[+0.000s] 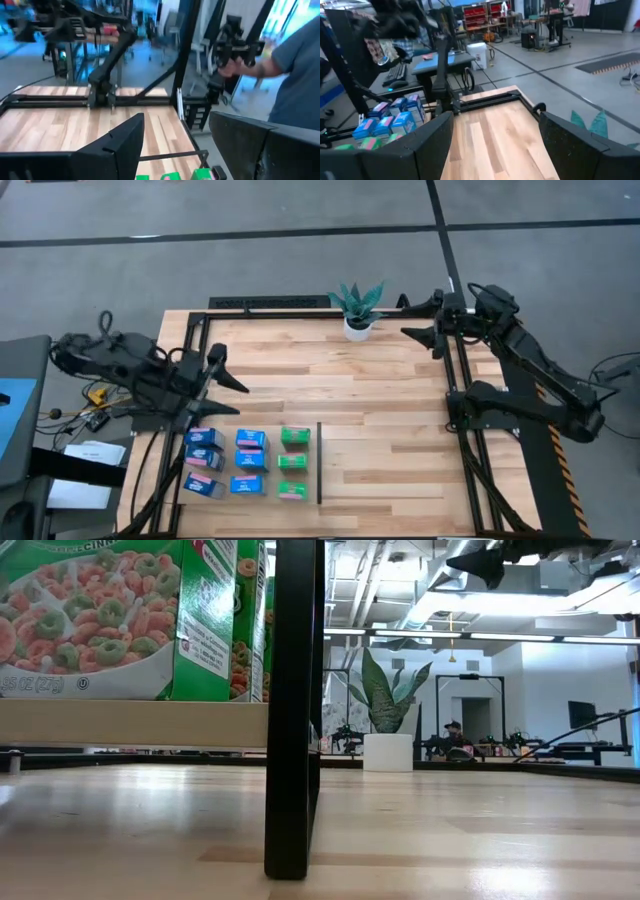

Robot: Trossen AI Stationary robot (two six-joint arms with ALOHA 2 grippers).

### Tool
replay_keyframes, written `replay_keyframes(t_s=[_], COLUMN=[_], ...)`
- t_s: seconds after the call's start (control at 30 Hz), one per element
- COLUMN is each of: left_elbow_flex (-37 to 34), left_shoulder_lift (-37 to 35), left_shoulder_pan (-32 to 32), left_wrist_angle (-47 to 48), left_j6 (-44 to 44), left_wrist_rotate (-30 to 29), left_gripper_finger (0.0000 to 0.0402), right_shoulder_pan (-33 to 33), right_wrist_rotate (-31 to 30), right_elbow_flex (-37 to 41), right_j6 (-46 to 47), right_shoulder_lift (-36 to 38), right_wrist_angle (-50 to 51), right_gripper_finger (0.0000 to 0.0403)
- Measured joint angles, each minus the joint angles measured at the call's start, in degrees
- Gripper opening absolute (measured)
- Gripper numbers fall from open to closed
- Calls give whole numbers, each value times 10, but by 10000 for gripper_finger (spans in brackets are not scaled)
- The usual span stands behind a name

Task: Stack cereal on shelf
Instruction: Return to Home Position

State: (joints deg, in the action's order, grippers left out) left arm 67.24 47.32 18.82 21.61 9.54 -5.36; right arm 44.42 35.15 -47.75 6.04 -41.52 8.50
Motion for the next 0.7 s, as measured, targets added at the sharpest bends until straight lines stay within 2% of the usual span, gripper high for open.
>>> replay_keyframes(t_s=[0.13, 0.23, 0.33, 0.47, 0.53, 0.7], left_elbow_flex=[-193, -284, -352, -437, -473, -551], left_shoulder_lift=[-131, -220, -300, -374, -404, -463], left_shoulder_pan=[-49, -87, -117, -138, -142, -147], left_wrist_angle=[-145, -183, -195, -234, -250, -255], left_j6=[21, 43, 65, 73, 73, 87], left_wrist_rotate=[35, 35, 31, 32, 32, 17], left_gripper_finger=[214, 214, 214, 214, 214, 214], right_shoulder_pan=[27, 45, 57, 52, 48, 49], right_wrist_rotate=[41, 62, 90, 132, 130, 102], right_elbow_flex=[12, 29, 67, 142, 181, 259], right_j6=[0, 0, 13, 51, 70, 93], right_shoulder_lift=[0, 5, 10, 29, 39, 75], right_wrist_angle=[-18, -29, -76, -224, -266, -290], right_gripper_finger=[317, 317, 317, 317, 317, 317])
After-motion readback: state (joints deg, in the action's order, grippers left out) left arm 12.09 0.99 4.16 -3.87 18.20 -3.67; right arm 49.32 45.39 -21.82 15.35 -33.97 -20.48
